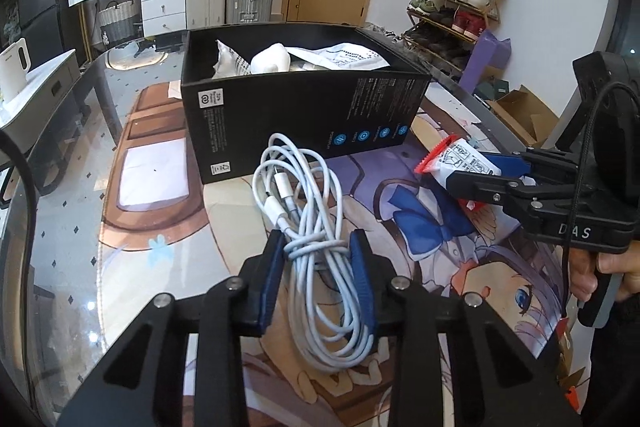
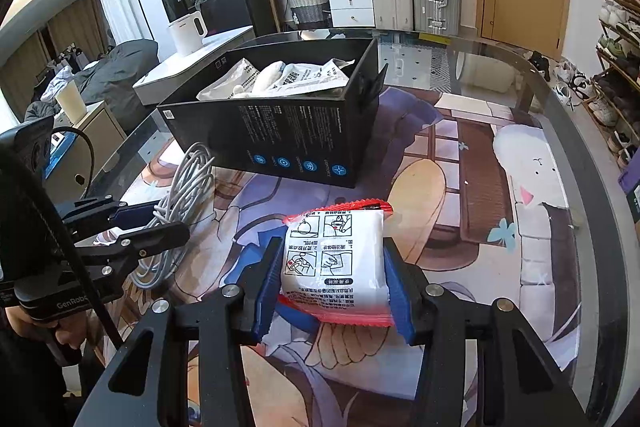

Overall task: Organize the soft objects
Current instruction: 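Grasp the coiled white cable with the left tool while the right tool holds the sachet, then carry the white cable and red-edged sachet over the black box with both tools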

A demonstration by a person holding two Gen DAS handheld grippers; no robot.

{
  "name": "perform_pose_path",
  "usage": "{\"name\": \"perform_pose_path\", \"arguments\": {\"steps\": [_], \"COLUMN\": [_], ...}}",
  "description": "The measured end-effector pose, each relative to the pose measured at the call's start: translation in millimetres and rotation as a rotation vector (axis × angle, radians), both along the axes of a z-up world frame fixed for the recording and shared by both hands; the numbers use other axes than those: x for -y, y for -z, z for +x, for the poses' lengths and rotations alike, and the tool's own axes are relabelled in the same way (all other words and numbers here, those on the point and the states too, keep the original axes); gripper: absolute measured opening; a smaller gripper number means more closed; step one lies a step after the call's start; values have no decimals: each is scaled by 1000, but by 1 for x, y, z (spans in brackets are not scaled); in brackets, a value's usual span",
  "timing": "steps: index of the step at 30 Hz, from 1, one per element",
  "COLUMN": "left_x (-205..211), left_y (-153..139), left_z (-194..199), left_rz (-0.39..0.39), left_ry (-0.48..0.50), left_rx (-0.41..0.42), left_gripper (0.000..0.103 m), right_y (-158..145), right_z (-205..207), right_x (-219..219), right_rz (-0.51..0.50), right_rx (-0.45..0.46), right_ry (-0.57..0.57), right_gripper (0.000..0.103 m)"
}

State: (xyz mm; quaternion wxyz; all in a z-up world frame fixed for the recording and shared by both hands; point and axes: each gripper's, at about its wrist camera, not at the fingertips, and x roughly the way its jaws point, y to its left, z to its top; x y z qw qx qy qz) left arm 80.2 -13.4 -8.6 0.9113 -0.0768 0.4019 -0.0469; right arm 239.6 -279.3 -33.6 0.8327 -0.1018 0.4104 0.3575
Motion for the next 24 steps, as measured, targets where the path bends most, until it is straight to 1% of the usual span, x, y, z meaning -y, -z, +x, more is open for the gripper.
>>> {"name": "perform_pose_path", "arguments": {"steps": [6, 16, 20, 24], "left_x": [-7, -12, -13, -17], "left_y": [-9, -31, -40, -52], "left_z": [-9, -11, -10, -11], "left_rz": [-16, -14, -11, -27], "left_ry": [-3, -6, -5, 0], "left_rx": [34, 85, 108, 135], "left_gripper": [31, 31, 31, 31], "right_y": [-5, -17, -28, -42], "right_z": [-4, -14, -18, -21], "right_x": [-1, 3, 3, 3], "right_rz": [13, 45, 53, 70], "right_rx": [17, 41, 57, 75], "right_ry": [-9, -21, -22, -26], "right_gripper": [48, 48, 48, 48]}}
